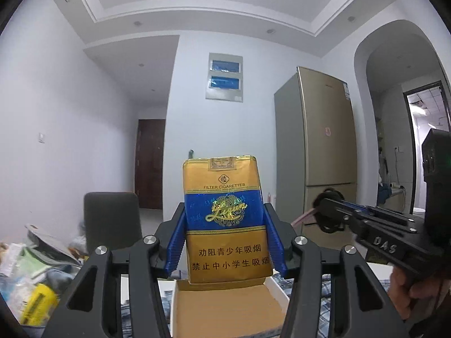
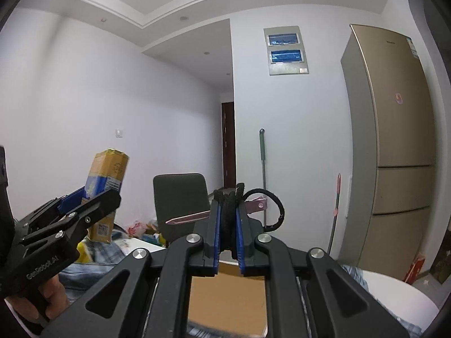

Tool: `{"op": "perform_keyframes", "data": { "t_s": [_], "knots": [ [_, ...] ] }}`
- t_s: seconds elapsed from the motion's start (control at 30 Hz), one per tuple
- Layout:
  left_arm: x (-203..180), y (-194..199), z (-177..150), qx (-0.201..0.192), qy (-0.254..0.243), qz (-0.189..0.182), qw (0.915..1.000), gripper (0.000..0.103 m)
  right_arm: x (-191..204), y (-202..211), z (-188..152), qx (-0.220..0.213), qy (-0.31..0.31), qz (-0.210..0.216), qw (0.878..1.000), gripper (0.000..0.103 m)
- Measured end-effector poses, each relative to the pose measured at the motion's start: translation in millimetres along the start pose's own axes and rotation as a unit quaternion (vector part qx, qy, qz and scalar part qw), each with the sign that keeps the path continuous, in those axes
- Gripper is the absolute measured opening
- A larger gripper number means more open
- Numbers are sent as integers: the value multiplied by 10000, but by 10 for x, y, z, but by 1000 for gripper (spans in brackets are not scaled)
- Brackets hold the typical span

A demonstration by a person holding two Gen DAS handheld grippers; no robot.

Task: Organize soft objects
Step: 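Carry the cigarette pack and hair ties into the cardboard box and release both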

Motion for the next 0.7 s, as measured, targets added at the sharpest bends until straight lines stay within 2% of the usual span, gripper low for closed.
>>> {"op": "perform_keyframes", "data": {
  "t_s": [0.1,0.27,0.37,0.53,0.7],
  "knots": [
    [61,-247,-186,130,-39,18,9999,54,-13,-202,-201,72,105,-79,9999,9],
    [215,-646,-611,604,31,139,9981,54,-96,-506,-635,593,-96,-111,9981,9],
    [315,-796,-844,858,131,187,9960,54,-116,-624,-863,874,-73,-133,9961,9],
    [308,-968,-1087,1176,27,161,9929,54,-182,-794,-1114,1373,-132,-57,9904,9],
    [259,-1092,-1320,1565,-3,166,9875,54,-241,-957,-1391,1981,-216,37,9799,9]
  ]
}}
Point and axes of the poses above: each gripper's, at about its wrist camera, not at the fingertips, and y roughly against the way its jaws point, x to its left, z to its top, the point moved 5 cm from there along -y, roughly the way its jaws point, and after that the axes turned 4 degrees about -z, right-handed, at the moved point
